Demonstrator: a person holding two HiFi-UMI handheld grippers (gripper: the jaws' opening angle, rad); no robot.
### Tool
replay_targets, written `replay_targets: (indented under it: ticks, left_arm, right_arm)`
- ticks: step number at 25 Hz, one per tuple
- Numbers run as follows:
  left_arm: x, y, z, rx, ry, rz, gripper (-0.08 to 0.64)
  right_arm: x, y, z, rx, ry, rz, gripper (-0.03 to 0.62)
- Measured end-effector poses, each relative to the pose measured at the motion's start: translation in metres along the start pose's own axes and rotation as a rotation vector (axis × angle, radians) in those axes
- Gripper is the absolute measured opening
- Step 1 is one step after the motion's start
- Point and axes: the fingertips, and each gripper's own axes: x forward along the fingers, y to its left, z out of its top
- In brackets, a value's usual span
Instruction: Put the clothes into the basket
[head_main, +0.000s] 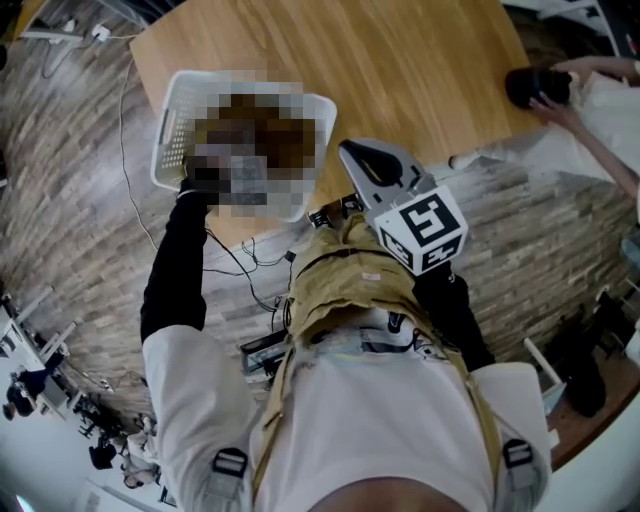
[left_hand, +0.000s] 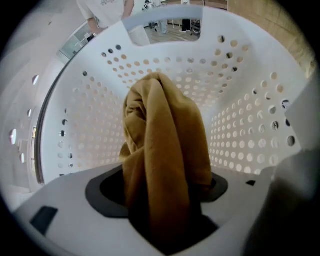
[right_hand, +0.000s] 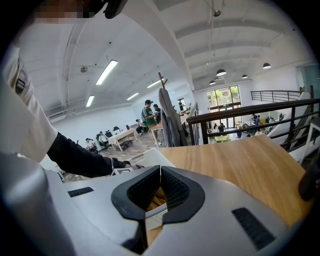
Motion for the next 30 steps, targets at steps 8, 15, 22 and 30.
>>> replay_targets:
  ticks: [8, 15, 22, 30]
  left_arm:
    - [-0.055, 0.004, 0.011, -0.04, -0.049, 0.104, 0.336]
    - [-0.103, 0.022, 0.015, -0.209, -0.141, 0.209, 0.336]
    - [-0.182, 0.031, 0.018, -0.734, -0.415, 0.294, 0.206]
    - [-0.326, 0.07, 0.047, -1.159, -0.778, 0.507, 0.0]
  right_arm:
    - [-0.01, 0.011, 0.009, -0.009, -0.044, 0.011, 0.021]
    - [-0.019, 0.022, 0.017, -0.019, -0.093, 0.029, 0.022]
    - [-0.011, 0.043, 0.019, -0.001, -0.115, 0.07, 0.021]
    - [-0.039, 0.03, 0.067, -0.069, -0.199, 0.049, 0.021]
